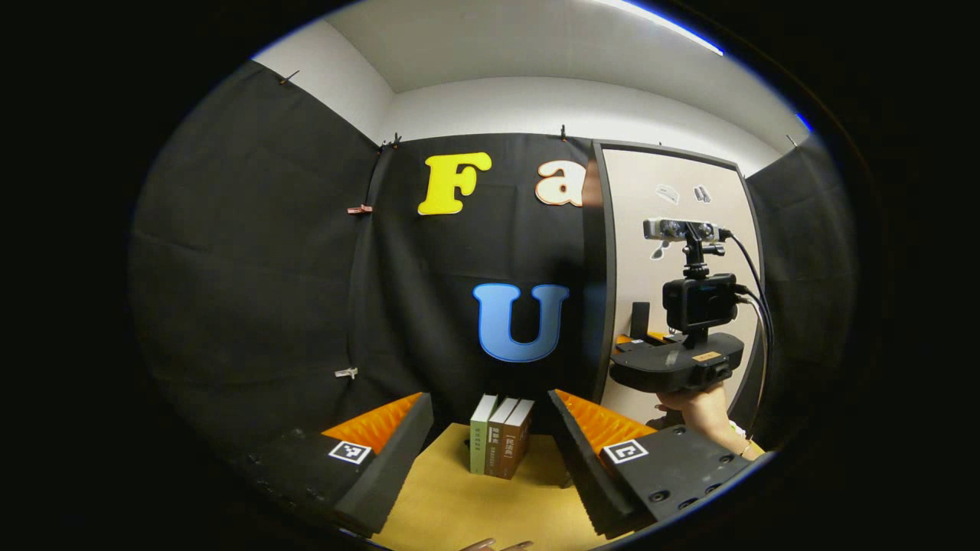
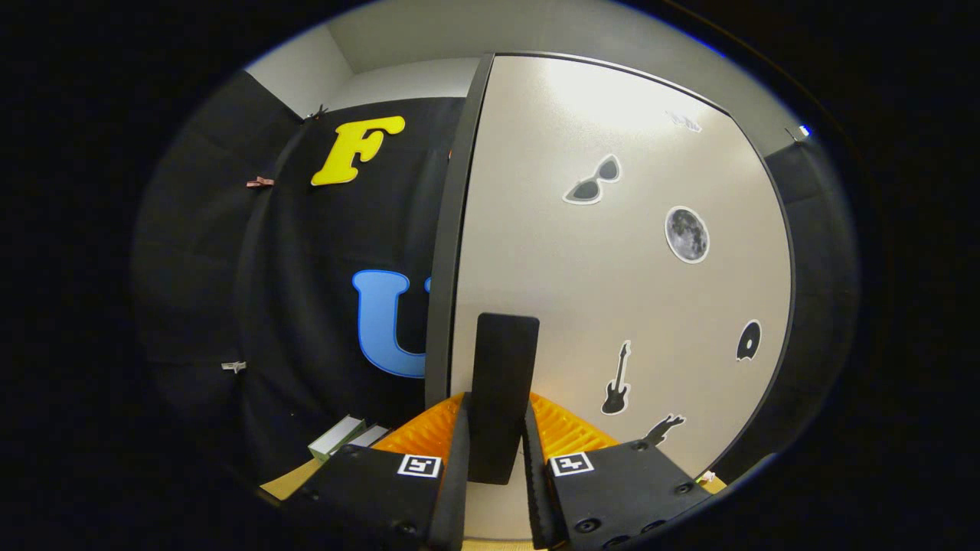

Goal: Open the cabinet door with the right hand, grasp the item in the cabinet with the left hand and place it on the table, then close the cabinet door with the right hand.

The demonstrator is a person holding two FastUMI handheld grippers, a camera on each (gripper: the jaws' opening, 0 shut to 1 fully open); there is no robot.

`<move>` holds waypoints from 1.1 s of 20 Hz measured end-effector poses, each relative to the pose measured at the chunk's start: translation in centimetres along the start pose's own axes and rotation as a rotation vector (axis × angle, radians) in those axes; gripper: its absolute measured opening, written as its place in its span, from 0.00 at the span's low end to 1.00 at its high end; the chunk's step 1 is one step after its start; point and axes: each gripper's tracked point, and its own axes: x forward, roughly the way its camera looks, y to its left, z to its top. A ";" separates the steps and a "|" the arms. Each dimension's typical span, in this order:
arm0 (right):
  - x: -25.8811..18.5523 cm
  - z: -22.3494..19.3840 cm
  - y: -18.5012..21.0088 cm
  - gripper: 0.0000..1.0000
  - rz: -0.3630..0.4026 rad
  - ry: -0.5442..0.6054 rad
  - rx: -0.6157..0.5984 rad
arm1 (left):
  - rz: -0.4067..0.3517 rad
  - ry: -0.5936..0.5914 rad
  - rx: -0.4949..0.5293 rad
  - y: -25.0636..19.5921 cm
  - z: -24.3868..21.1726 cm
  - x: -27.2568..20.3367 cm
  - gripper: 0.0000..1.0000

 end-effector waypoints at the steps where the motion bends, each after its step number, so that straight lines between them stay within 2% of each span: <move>1: 0.1 0.0 0.1 0.37 -0.002 0.000 0.014 | 0.006 0.000 0.000 0.3 0.0 -0.3 0.94; 4: 0.0 0.1 -0.1 0.23 0.017 0.004 0.028 | 0.018 -0.005 -0.001 1.0 0.2 -0.9 0.94; 11: -2.0 0.3 0.0 0.23 0.073 0.024 0.036 | -0.030 -0.008 0.006 1.5 0.1 -1.3 0.94; 21: -7.8 2.1 -1.2 0.23 0.136 0.027 0.050 | -0.201 -0.001 0.029 -0.3 -0.8 -4.5 0.94; 22: -8.3 2.2 -1.4 0.23 0.138 0.026 0.051 | -0.213 0.000 0.033 -0.5 -0.9 -4.9 0.92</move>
